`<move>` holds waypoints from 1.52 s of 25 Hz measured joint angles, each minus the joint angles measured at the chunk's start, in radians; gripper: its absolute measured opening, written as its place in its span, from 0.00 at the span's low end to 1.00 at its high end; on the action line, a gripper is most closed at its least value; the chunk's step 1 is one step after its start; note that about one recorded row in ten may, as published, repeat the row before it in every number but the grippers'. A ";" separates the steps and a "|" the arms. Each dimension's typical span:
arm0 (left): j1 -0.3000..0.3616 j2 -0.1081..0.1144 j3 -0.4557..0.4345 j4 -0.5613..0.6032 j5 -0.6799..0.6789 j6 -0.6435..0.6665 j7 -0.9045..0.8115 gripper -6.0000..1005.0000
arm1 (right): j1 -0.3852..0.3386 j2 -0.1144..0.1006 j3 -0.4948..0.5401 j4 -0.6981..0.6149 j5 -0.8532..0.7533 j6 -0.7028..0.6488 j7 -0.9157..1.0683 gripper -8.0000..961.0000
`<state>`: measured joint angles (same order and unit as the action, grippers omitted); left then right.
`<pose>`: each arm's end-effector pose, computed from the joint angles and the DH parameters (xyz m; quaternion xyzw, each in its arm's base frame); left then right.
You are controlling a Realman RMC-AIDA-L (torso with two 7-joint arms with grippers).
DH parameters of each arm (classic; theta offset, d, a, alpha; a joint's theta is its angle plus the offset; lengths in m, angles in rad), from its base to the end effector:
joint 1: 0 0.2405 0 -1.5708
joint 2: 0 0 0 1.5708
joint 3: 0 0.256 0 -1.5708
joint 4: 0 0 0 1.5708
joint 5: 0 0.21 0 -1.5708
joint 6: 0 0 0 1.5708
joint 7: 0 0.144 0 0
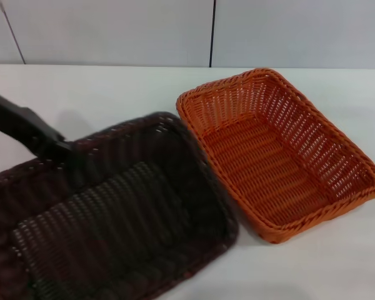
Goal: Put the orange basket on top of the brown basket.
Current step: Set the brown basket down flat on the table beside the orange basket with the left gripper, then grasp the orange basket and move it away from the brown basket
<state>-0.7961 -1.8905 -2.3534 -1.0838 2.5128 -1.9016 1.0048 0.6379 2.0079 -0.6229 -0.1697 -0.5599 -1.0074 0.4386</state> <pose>-0.1999 0.3790 0.1136 -0.9404 -0.3178 0.0799 0.0904 0.3247 0.4151 0.0961 -0.5839 0.2657 0.3651 0.6747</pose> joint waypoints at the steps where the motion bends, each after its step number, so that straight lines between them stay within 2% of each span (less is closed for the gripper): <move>1: -0.020 -0.008 0.004 0.028 0.001 0.008 0.013 0.21 | 0.000 0.000 0.000 0.000 0.000 0.002 0.000 0.75; 3: -0.051 -0.025 0.019 0.069 0.002 0.036 0.029 0.21 | 0.000 0.000 0.000 0.001 0.000 0.003 0.000 0.75; 4: -0.051 -0.025 0.019 0.069 0.002 0.036 0.029 0.21 | 0.000 0.000 0.000 0.004 0.000 0.003 0.000 0.75; 5: -0.087 -0.046 0.051 0.113 0.001 0.106 0.037 0.21 | 0.000 0.000 0.000 0.004 0.000 0.003 0.000 0.75; 8: -0.096 -0.052 0.059 0.124 0.001 0.125 0.038 0.21 | -0.001 0.001 0.000 0.008 0.000 0.003 0.000 0.75; 9: -0.143 -0.076 0.072 0.176 -0.001 0.198 0.054 0.21 | -0.004 0.001 0.000 0.010 0.000 0.003 0.000 0.75; 13: -0.143 -0.076 0.072 0.176 -0.001 0.198 0.054 0.21 | -0.009 0.001 0.000 0.012 0.000 0.003 0.000 0.75; 15: -0.208 -0.103 0.076 0.254 -0.001 0.272 0.077 0.21 | -0.016 0.001 0.000 0.013 0.000 0.003 0.004 0.75; 18: -0.218 -0.109 0.078 0.267 0.001 0.283 0.078 0.21 | -0.022 0.000 0.000 0.014 0.000 0.003 0.005 0.76; 19: -0.226 -0.123 0.085 0.284 0.007 0.304 0.078 0.21 | -0.026 -0.001 0.000 0.015 0.000 0.003 0.006 0.76; 27: -0.210 -0.135 0.100 0.272 0.003 0.325 0.057 0.21 | -0.028 -0.003 -0.001 0.009 -0.001 0.000 0.031 0.75; 33: -0.186 -0.140 0.090 0.245 -0.002 0.341 0.061 0.35 | -0.029 -0.003 -0.017 -0.043 -0.062 0.023 0.125 0.75; 34: -0.174 -0.140 0.083 0.228 -0.011 0.353 0.062 0.37 | -0.038 -0.001 -0.017 -0.090 -0.137 0.057 0.220 0.75; 35: -0.174 -0.140 0.083 0.228 -0.011 0.353 0.062 0.39 | -0.038 -0.001 -0.017 -0.090 -0.137 0.057 0.220 0.75; 36: -0.168 -0.140 0.077 0.216 -0.023 0.359 0.065 0.41 | -0.056 0.000 -0.017 -0.156 -0.252 0.076 0.360 0.75; 37: -0.162 -0.140 0.071 0.207 -0.035 0.362 0.070 0.45 | -0.056 0.000 -0.017 -0.156 -0.252 0.076 0.360 0.75; 38: -0.155 -0.139 0.067 0.197 -0.051 0.365 0.077 0.50 | -0.069 0.001 -0.017 -0.202 -0.324 0.078 0.447 0.75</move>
<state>-0.9509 -2.0293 -2.2866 -0.8871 2.4617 -1.5368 1.0818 0.5694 2.0087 -0.6400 -0.3718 -0.8837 -0.9291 0.8860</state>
